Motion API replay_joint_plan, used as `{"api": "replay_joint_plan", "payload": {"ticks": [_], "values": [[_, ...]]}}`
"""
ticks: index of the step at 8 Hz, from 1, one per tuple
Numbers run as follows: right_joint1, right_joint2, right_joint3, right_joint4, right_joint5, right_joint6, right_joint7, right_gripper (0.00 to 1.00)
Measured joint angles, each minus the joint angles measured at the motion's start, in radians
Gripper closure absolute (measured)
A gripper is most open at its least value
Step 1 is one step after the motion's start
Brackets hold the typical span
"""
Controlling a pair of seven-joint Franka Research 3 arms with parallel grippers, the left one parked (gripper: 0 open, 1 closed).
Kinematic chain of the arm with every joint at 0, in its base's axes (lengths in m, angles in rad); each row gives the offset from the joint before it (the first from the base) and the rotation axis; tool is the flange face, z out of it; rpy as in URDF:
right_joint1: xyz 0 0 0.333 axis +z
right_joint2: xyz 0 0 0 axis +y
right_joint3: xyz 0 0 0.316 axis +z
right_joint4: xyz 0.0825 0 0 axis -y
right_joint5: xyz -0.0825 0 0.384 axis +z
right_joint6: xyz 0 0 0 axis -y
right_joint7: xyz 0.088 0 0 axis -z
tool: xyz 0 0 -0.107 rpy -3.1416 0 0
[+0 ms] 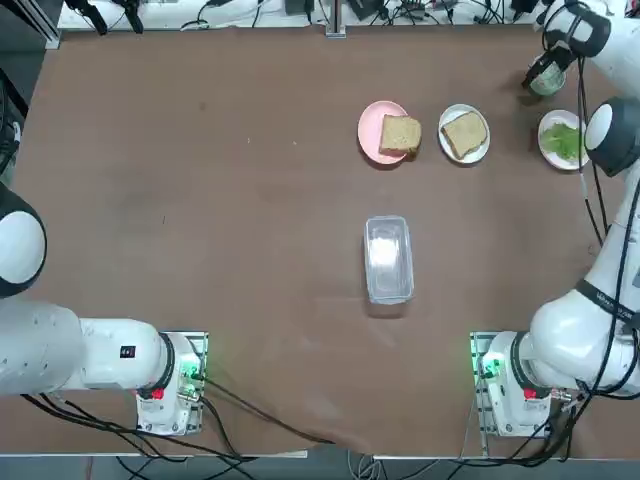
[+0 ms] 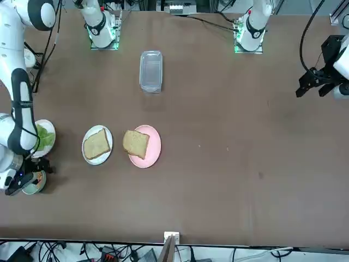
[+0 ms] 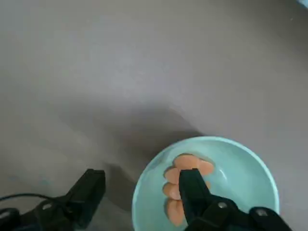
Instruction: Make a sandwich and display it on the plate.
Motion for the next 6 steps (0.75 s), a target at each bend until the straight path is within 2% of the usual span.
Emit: {"api": "replay_joint_plan", "payload": {"ticks": [2, 5, 6], "values": [[0.000, 0.013, -0.004, 0.004, -0.004, 0.006, 0.000, 0.22], [0.000, 0.013, -0.006, 0.014, -0.005, 0.002, 0.000, 0.82], [0.000, 0.008, -0.008, 0.027, -0.008, -0.008, 0.000, 0.96]]}}
